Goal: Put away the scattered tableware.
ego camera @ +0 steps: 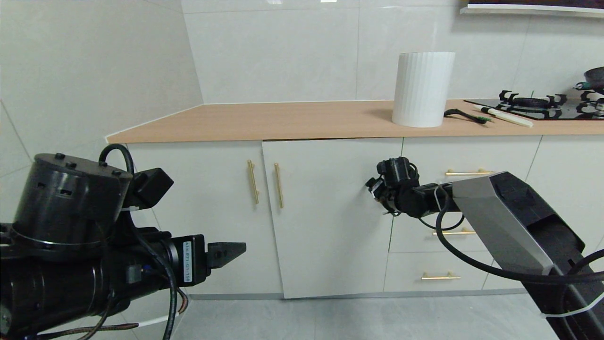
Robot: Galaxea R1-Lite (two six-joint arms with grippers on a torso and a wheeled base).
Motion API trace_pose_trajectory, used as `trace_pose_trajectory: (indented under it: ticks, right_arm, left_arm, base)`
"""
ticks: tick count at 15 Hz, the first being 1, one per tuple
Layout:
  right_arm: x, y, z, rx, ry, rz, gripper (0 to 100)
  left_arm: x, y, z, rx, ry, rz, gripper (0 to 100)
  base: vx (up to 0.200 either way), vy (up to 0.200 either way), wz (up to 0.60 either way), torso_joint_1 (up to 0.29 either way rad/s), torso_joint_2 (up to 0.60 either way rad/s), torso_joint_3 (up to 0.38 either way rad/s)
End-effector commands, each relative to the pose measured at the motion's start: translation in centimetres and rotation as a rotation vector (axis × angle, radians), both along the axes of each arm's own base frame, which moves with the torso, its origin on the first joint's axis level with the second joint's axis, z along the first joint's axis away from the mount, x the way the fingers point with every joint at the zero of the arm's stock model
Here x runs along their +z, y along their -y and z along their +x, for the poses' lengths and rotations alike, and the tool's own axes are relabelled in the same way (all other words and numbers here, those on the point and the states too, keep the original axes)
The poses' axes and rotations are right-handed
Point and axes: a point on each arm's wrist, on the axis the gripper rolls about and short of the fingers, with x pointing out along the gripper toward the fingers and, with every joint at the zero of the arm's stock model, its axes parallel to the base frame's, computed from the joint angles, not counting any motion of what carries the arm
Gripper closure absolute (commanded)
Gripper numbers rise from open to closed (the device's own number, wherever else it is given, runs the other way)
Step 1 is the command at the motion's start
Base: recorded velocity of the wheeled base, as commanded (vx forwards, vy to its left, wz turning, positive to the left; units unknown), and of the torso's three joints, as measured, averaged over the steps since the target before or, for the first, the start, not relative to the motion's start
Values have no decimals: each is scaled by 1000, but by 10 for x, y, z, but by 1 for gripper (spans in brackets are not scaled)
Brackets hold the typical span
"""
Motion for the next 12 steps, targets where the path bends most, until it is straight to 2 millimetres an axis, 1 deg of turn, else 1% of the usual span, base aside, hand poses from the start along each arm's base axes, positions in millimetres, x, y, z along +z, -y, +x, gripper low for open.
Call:
trace_pose_trajectory:
  ticks: [1,5,8,10,12]
  right_arm:
    - [0,3,1,-6,1,0,0]
    - [-3,13,5,-27,-2,-2,0]
    - [-3,13,5,-27,-1,-4,0]
    - [0,13,5,-33,6,-6,0]
    - [8,10,3,-32,17,-7,0]
  left_arm:
    - [0,0,0,0,-1,1,0]
    - [0,0,0,-1,-1,2,0]
    - [-1,0,0,-1,-4,4,0]
    - [-1,0,1,0,-4,2,0]
    - [-1,0,1,0,-4,2,0]
  base:
    - [0,0,0,0,0,0]
    - [0,0,0,0,0,0]
    - [0,0,0,0,0,0]
    - [0,0,0,0,0,0]
    - [0,0,0,0,0,0]
